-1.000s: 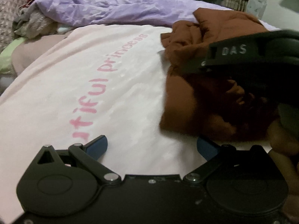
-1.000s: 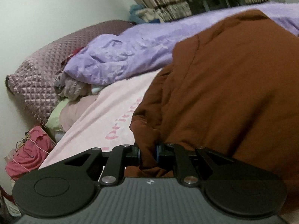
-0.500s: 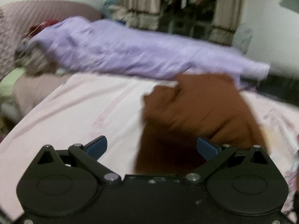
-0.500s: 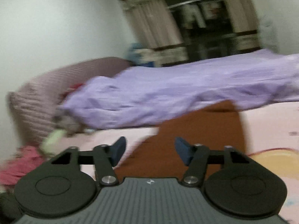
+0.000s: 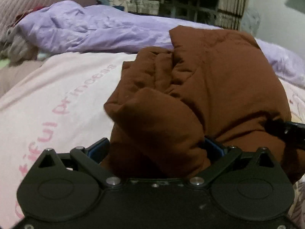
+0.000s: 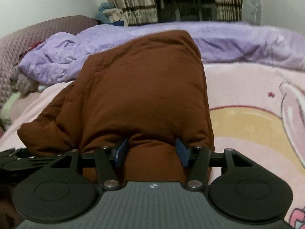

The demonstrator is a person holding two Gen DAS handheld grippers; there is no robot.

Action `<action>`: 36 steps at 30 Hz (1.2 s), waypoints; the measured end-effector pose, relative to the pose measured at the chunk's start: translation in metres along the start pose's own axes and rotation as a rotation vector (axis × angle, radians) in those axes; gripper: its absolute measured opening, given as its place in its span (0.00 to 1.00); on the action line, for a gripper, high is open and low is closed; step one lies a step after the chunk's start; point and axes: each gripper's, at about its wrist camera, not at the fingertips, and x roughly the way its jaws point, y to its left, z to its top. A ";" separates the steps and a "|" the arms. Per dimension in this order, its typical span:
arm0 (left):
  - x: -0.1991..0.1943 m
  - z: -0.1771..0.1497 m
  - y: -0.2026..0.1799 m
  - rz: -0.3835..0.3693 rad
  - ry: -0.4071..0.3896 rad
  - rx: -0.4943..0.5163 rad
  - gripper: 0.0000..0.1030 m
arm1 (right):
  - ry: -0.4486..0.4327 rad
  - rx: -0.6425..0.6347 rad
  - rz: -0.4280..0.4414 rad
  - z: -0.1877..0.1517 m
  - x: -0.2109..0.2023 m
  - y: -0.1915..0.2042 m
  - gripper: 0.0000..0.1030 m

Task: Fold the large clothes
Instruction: 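Release the jacket with the right gripper while the left gripper pinches the bundle, then open the left gripper and withdraw both grippers from the folded jacket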

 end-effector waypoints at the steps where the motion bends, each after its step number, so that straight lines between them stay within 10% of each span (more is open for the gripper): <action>1: -0.002 0.000 0.000 0.004 0.000 0.004 1.00 | -0.007 -0.012 -0.012 -0.001 -0.001 0.003 0.62; 13: -0.022 0.029 0.021 -0.109 0.043 -0.118 1.00 | -0.115 0.105 -0.004 0.009 -0.039 -0.034 0.81; 15: -0.016 0.026 0.020 -0.183 0.038 -0.112 0.61 | -0.097 0.103 -0.034 0.008 -0.032 -0.038 0.81; 21: -0.032 0.028 0.015 -0.197 -0.016 -0.109 0.31 | -0.083 0.132 -0.017 0.003 -0.027 -0.044 0.81; 31: -0.086 -0.007 0.021 -0.173 -0.034 -0.180 0.28 | -0.099 0.041 -0.055 0.006 -0.043 -0.031 0.83; 36: -0.041 -0.028 0.046 -0.229 0.012 -0.293 0.52 | -0.073 0.093 -0.008 -0.006 -0.025 -0.029 0.84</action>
